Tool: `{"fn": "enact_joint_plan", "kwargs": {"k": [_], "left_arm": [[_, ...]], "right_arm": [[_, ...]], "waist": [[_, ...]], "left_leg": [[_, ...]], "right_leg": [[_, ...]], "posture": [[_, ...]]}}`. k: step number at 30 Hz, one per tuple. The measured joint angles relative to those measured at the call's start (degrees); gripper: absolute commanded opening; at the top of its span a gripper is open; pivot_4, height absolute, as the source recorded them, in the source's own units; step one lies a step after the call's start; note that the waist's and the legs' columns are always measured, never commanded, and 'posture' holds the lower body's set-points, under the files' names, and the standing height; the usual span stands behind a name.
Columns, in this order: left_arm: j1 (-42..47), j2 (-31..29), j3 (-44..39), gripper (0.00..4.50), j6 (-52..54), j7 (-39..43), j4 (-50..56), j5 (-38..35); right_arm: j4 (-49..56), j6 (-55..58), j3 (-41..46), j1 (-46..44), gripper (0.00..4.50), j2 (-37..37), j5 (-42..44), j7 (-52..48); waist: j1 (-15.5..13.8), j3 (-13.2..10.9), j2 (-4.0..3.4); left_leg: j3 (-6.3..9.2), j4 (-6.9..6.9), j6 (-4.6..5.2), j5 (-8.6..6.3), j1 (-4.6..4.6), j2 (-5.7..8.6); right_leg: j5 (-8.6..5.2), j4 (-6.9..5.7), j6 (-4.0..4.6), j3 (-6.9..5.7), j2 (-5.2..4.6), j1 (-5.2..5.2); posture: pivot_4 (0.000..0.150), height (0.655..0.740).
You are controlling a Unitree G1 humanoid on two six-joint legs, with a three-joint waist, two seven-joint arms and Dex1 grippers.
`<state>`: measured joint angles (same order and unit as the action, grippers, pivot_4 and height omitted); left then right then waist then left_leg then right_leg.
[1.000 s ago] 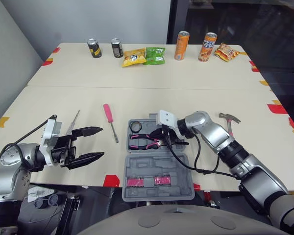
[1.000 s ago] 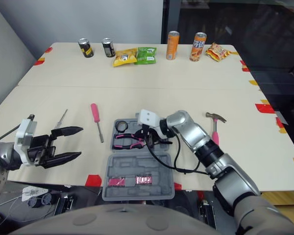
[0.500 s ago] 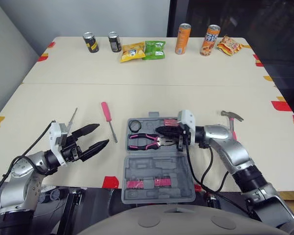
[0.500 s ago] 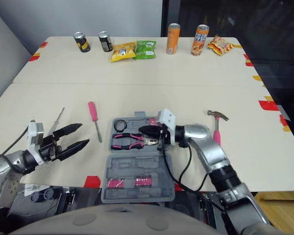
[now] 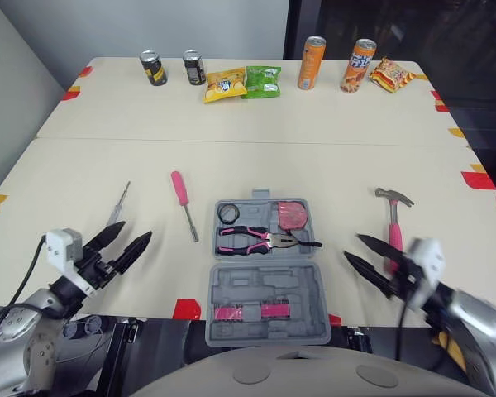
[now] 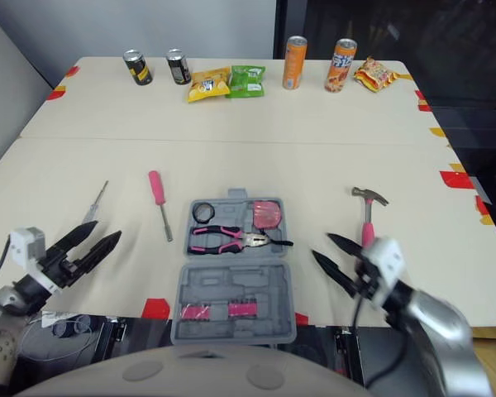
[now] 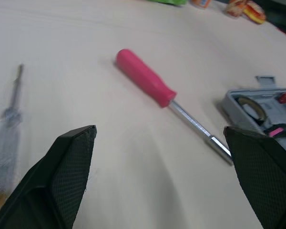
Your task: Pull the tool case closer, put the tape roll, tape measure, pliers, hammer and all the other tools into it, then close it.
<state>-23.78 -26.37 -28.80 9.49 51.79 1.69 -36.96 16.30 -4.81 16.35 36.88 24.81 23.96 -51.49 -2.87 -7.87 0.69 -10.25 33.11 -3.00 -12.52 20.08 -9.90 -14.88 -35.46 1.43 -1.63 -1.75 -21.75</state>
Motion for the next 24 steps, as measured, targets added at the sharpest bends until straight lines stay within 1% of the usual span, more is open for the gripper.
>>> {"fn": "enact_joint_plan", "kwargs": {"k": [1, 2, 5, 10, 16, 18, 24], "left_arm": [[-0.71, 0.21, -0.44, 4.5, -0.04, -0.12, -0.16, -0.06], [-1.4, 0.51, -0.66, 4.5, -0.13, -0.2, -0.16, -0.12], [-3.03, 1.25, -1.29, 4.5, -0.18, -0.7, -0.15, -0.16], [-3.33, 1.16, -1.67, 4.5, 1.34, -2.18, 0.83, -0.83], [0.04, -0.04, -1.55, 4.5, 2.47, -1.89, 0.8, -1.04], [0.89, -0.93, -1.48, 4.5, 2.47, -0.61, 0.78, -1.1], [3.12, -3.52, 1.22, 4.5, 2.53, 5.5, 0.95, -1.14]], "right_arm": [[-0.03, -1.42, 1.6, 2.94, 4.28, -1.17, 0.55, 0.04], [-0.11, -2.61, 2.47, 5.19, 4.47, -2.0, 0.94, 0.01], [-1.55, -5.64, 5.34, 9.66, 4.47, -4.1, 1.74, 0.03], [-4.05, -7.45, 7.97, 10.55, 4.47, -4.69, 3.31, 0.12], [-2.74, -5.68, 7.83, 5.78, 4.47, -2.5, 4.23, 0.35], [-0.75, -3.75, 7.19, 3.63, 4.47, -0.91, 5.27, 0.34], [5.05, 5.29, 4.33, -7.72, 4.47, 6.64, 9.05, 0.06]], "waist": [[-0.01, -0.04, -0.03], [0.01, -0.06, -0.05], [0.12, -0.19, -0.07], [-0.02, -0.37, -0.1], [0.0, -0.41, -0.13], [0.16, -0.4, -0.13], [0.49, -0.42, -0.16]], "left_leg": [[0.0, -0.08, 0.0, 0.0, 0.0, 0.01], [0.01, -0.11, -0.01, 0.0, -0.01, 0.01], [0.02, -0.13, -0.1, -0.08, -0.01, 0.04], [0.05, -0.13, -0.08, -0.09, -0.06, 0.1], [0.09, -0.12, 0.1, 0.03, -0.08, 0.12], [0.1, -0.11, 0.43, 0.22, -0.11, 0.12], [0.15, 0.04, 0.48, 0.25, -0.27, 0.15]], "right_leg": [[-0.01, 0.07, -0.02, 0.0, 0.0, 0.0], [-0.02, 0.11, -0.04, 0.0, 0.0, 0.0], [-0.07, 0.22, -0.13, 0.02, -0.02, 0.06], [-0.05, 0.28, -0.19, 0.02, -0.07, 0.16], [0.0, 0.24, -0.22, 0.0, -0.06, 0.2], [0.02, 0.23, -0.23, 0.0, -0.06, 0.25], [0.08, 0.18, -0.28, -0.04, -0.09, 0.49]], "posture": [[0.15, 0.74], [0.15, 0.74], [0.15, 0.74], [0.15, 0.74], [0.15, 0.74], [0.15, 0.74], [0.15, 0.74]]}}
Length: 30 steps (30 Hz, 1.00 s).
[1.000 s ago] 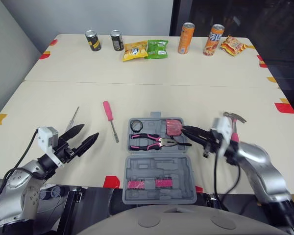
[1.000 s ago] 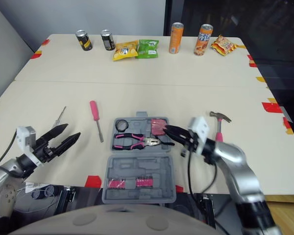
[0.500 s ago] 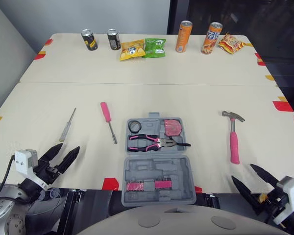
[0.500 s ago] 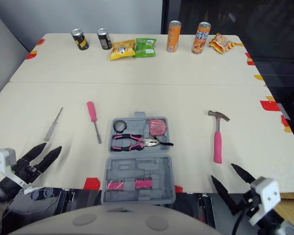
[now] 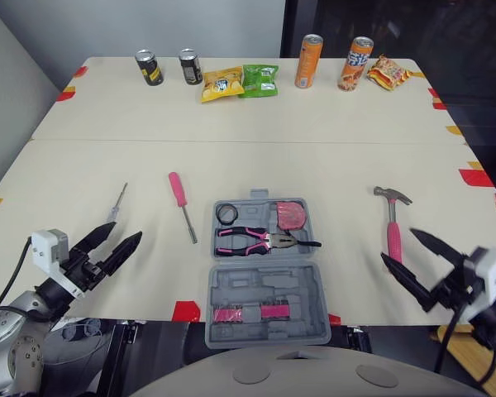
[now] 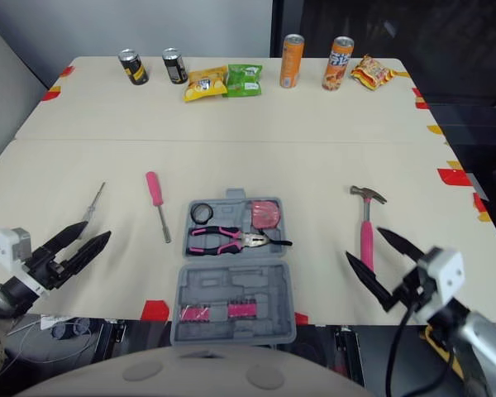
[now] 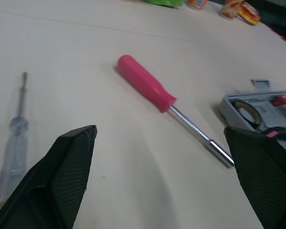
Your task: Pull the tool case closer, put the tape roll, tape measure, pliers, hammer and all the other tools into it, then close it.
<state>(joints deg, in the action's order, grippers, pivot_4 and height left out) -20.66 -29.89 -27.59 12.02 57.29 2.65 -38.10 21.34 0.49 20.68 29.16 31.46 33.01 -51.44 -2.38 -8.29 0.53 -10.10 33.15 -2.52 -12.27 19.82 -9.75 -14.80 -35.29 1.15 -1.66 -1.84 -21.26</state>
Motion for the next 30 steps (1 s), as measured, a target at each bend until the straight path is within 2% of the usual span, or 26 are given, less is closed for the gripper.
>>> {"fn": "enact_joint_plan", "kwargs": {"k": [8, 12, 13, 16, 25, 26, 27, 30], "left_arm": [[1.21, -7.05, 7.39, 4.5, -0.44, 10.63, 3.91, 1.93], [3.64, -9.6, 9.97, 4.5, -0.81, 14.22, 3.85, 3.09], [4.61, -10.34, 10.71, 4.5, -0.98, 15.02, 3.88, 3.34], [5.7, -12.65, 13.02, 3.71, -1.34, 17.55, 3.69, 5.27], [13.98, -14.19, 23.33, 0.51, -4.88, 20.24, -3.55, 14.76], [14.43, -14.18, 24.29, 0.19, -5.28, 20.31, -3.98, 15.59], [15.13, -14.08, 25.62, 0.03, -5.96, 20.32, -4.94, 16.72], [16.66, -13.05, 28.66, 0.03, -7.87, 19.92, -7.6, 19.52]], "right_arm": [[0.0, 8.17, -8.2, -15.26, 4.47, 10.39, -2.13, -4.34], [-1.27, 10.6, -12.35, -20.57, 4.47, 12.43, -3.48, -7.19], [-1.27, 11.0, -13.4, -21.66, 4.23, 12.93, -3.79, -8.14], [-1.29, 12.28, -16.94, -23.51, 3.34, 15.53, -5.41, -11.37], [-2.49, 18.29, -27.96, -31.74, 0.25, 19.89, -14.0, -13.88], [-2.7, 18.63, -28.7, -32.1, 0.01, 20.14, -14.74, -14.06], [-2.88, 19.29, -29.86, -32.81, 0.0, 20.78, -15.87, -14.37], [-2.93, 20.79, -31.44, -34.0, 0.0, 21.7, -17.73, -15.05]], "waist": [[-0.29, -0.01, 0.0], [-0.3, -0.02, -0.01], [-0.32, -0.02, -0.01], [-0.27, -0.02, -0.02], [-0.5, -0.04, -0.06], [-0.55, -0.04, -0.06], [-0.61, -0.04, -0.07], [-0.69, -0.03, -0.09]], "left_leg": [[0.02, 0.09, 0.04, 0.02, -0.13, 0.0], [0.02, 0.16, 0.05, 0.03, -0.13, -0.01], [0.02, 0.19, 0.06, 0.04, -0.13, -0.01], [0.01, 0.24, 0.07, 0.04, -0.12, -0.02], [0.01, 0.63, 0.09, 0.05, -0.08, -0.08], [0.01, 0.64, 0.09, 0.05, -0.07, -0.09], [0.0, 0.68, 0.09, 0.05, -0.06, -0.09], [0.0, 0.75, 0.09, 0.05, -0.01, -0.1]], "right_leg": [[0.01, -0.2, 0.06, -0.02, 0.0, 0.1], [0.0, -0.32, 0.11, -0.02, 0.0, 0.07], [0.0, -0.35, 0.12, -0.02, -0.01, 0.07], [-0.01, -0.37, 0.13, -0.02, -0.01, 0.07], [-0.01, -0.83, 0.22, -0.02, -0.01, -0.04], [-0.01, -0.84, 0.22, -0.01, -0.01, -0.04], [-0.01, -0.85, 0.22, -0.01, -0.02, -0.04], [-0.01, -0.89, 0.23, -0.01, -0.02, -0.06]], "posture": [[0.15, 0.74], [0.15, 0.74], [0.15, 0.74], [0.15, 0.74], [0.15, 0.74], [0.15, 0.74], [0.15, 0.74], [0.15, 0.74]]}}
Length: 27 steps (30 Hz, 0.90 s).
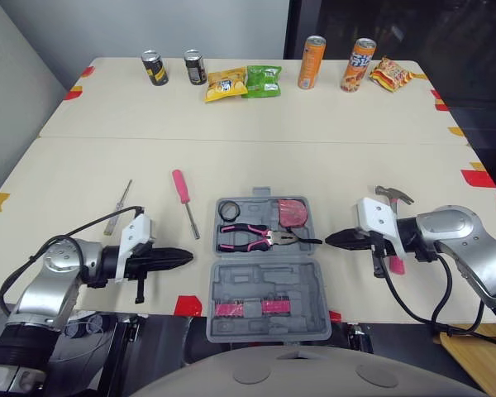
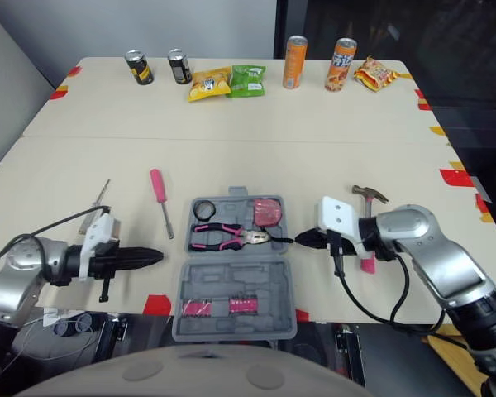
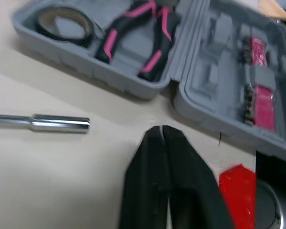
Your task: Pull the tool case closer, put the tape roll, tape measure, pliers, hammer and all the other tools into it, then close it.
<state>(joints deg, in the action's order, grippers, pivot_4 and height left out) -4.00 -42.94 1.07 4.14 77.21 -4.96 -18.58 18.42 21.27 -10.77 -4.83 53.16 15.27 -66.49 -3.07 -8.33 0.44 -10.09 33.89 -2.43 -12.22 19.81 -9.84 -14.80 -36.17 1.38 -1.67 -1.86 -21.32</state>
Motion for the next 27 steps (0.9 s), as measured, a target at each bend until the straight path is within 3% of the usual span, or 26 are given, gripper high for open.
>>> {"fn": "enact_joint_plan", "kwargs": {"k": [13, 27], "left_arm": [[1.71, 5.24, 5.25, 0.03, -2.63, -6.53, -0.37, 5.15], [1.92, 7.34, 8.74, 0.03, 10.0, -14.22, 9.87, 7.43]], "right_arm": [[-1.35, 1.53, -8.68, -2.64, 0.0, 0.02, -9.07, -0.52], [-4.31, 1.44, -12.51, -5.89, 0.0, -6.5, -14.56, 0.15]], "waist": [[-0.8, 0.24, -0.38], [-0.64, 0.25, -0.39]], "left_leg": [[0.01, 0.2, 0.03, 0.0, 0.15, -0.01], [0.0, 0.38, 0.08, 0.02, -0.02, 0.0]], "right_leg": [[0.02, -0.21, 0.02, -0.01, -0.04, -0.11], [0.11, -0.55, 0.14, 0.01, -0.08, -0.05]], "posture": [[0.15, 0.74], [0.15, 0.74]]}}
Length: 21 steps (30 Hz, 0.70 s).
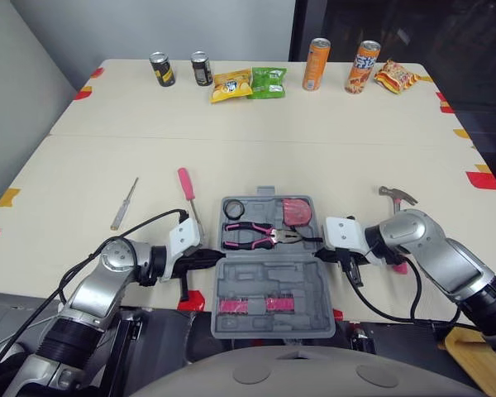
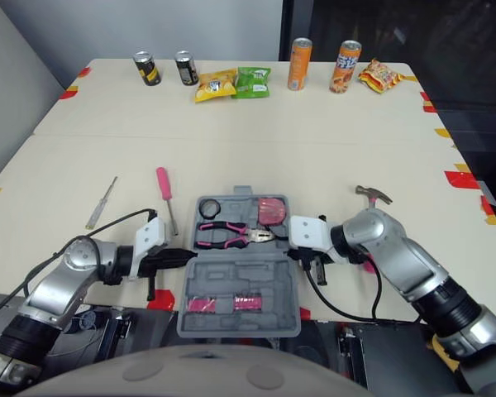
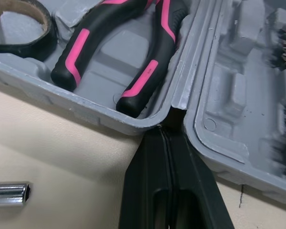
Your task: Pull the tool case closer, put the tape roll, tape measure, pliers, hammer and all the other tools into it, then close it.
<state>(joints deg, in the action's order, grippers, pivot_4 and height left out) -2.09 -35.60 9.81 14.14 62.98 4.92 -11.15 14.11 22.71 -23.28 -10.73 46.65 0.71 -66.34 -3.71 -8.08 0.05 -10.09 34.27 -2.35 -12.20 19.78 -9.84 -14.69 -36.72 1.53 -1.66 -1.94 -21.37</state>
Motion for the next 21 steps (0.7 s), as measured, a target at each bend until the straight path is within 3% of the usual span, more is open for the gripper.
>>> {"fn": "enact_joint_plan", "kwargs": {"k": [7, 21], "left_arm": [[1.56, 1.3, 0.36, 0.03, -4.98, 0.98, -4.83, 1.25], [16.07, 1.5, 2.11, 0.03, -11.18, 6.55, -22.56, 2.31]], "right_arm": [[-2.25, 0.26, 0.53, -0.62, 0.0, -1.33, -0.16, -0.01], [-9.85, 1.41, 0.8, -6.92, 0.0, -6.42, -1.93, 1.06]], "waist": [[-0.02, 0.1, -0.1], [0.57, 0.37, -0.28]], "left_leg": [[-0.05, -0.14, -0.14, -0.09, -0.6, 0.08], [-0.08, -0.31, -0.46, -0.26, -0.6, 0.14]], "right_leg": [[-0.01, 0.05, -0.01, 0.06, -0.05, 0.51], [0.1, -0.05, 0.1, 0.04, -0.11, 0.39]], "posture": [[0.15, 0.74], [0.15, 0.74]]}}
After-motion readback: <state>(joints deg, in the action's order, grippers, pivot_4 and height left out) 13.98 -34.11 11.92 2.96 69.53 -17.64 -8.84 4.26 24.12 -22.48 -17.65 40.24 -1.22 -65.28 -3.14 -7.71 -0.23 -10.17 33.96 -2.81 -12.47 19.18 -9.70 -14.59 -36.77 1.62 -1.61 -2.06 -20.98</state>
